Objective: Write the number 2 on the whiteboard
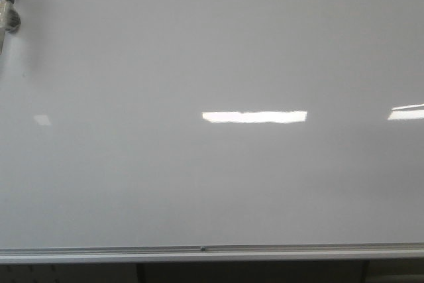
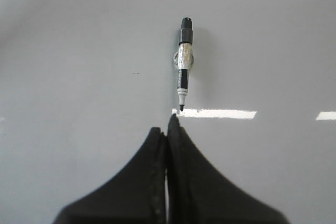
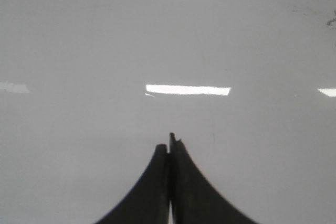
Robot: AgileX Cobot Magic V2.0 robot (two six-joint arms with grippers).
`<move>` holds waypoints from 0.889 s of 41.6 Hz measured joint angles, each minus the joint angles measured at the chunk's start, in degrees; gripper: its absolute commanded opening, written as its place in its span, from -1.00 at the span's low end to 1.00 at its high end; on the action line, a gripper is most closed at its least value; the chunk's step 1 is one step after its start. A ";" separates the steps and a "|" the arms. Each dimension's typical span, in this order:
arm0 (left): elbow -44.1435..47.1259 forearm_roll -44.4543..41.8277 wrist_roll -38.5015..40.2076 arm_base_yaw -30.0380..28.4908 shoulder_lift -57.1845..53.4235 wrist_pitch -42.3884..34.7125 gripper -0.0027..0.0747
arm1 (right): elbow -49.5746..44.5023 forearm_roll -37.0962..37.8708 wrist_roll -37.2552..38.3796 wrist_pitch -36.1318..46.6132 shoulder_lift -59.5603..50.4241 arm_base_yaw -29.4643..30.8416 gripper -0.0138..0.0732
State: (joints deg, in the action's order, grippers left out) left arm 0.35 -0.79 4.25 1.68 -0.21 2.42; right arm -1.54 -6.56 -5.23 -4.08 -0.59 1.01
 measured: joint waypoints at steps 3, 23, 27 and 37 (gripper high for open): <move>0.00 0.00 0.00 0.00 0.00 0.00 -0.98 | 0.00 0.00 0.00 0.00 0.00 0.00 -0.84; 0.00 0.00 0.00 0.00 0.00 0.00 -0.98 | 0.00 0.00 0.00 -0.13 0.00 0.00 -0.84; 0.00 0.00 0.00 0.00 0.00 0.00 -0.98 | 0.00 0.00 0.00 -0.13 0.00 0.00 -0.84; 0.00 0.00 0.00 0.00 0.00 -1.83 -0.98 | 0.00 0.00 0.00 0.41 0.00 0.00 -0.84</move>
State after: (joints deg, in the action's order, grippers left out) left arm 0.35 -0.79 4.25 1.68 -0.21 0.59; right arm -1.54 -6.56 -5.23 -3.67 -0.59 1.01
